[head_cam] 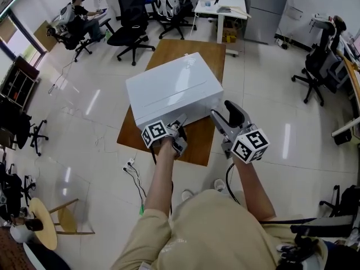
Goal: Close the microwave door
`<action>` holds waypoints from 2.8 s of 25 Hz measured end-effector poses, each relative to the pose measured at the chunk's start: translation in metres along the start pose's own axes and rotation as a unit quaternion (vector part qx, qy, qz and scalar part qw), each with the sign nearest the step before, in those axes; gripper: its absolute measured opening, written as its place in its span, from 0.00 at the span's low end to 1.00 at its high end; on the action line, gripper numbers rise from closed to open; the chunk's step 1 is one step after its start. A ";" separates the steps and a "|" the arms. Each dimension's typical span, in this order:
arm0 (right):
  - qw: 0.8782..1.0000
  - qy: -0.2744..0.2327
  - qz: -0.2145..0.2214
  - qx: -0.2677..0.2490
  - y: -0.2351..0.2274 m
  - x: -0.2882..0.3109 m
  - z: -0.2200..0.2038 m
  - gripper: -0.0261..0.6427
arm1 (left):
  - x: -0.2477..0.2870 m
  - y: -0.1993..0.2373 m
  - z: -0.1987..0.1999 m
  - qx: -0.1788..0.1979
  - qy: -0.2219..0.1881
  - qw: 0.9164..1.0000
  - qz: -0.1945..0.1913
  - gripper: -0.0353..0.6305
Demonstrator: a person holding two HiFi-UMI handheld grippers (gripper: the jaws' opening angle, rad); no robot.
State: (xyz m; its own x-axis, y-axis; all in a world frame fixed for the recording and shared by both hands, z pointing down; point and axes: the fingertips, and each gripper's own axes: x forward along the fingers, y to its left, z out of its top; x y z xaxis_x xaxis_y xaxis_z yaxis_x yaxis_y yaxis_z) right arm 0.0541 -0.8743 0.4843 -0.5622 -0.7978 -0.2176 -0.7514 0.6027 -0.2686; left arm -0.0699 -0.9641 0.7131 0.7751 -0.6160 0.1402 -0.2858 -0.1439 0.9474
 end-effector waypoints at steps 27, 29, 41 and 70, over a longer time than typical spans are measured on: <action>0.988 0.062 0.013 -0.144 0.163 -0.001 -0.087 0.44 | -0.295 -0.148 0.010 0.594 -0.296 0.726 0.181 0.54; 0.991 0.040 0.018 -0.126 0.173 -0.019 -0.092 0.44 | -0.304 -0.144 -0.015 0.603 -0.295 0.719 0.182 0.55; 0.997 0.045 0.010 -0.058 0.134 -0.229 -0.069 0.44 | -0.299 -0.214 -0.242 0.600 -0.314 0.706 0.207 0.56; 0.994 0.028 0.041 -0.102 0.278 -0.376 -0.008 0.44 | -0.426 -0.290 -0.378 0.592 -0.326 0.716 0.177 0.56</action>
State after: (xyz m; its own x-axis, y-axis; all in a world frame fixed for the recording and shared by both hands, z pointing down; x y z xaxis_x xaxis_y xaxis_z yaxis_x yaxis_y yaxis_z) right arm 0.0542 -0.4073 0.4987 -0.6387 -0.7489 -0.1765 -0.7533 0.6554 -0.0548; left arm -0.1046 -0.3673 0.4872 0.2196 -0.9510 -0.2177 -0.9752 -0.2079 -0.0757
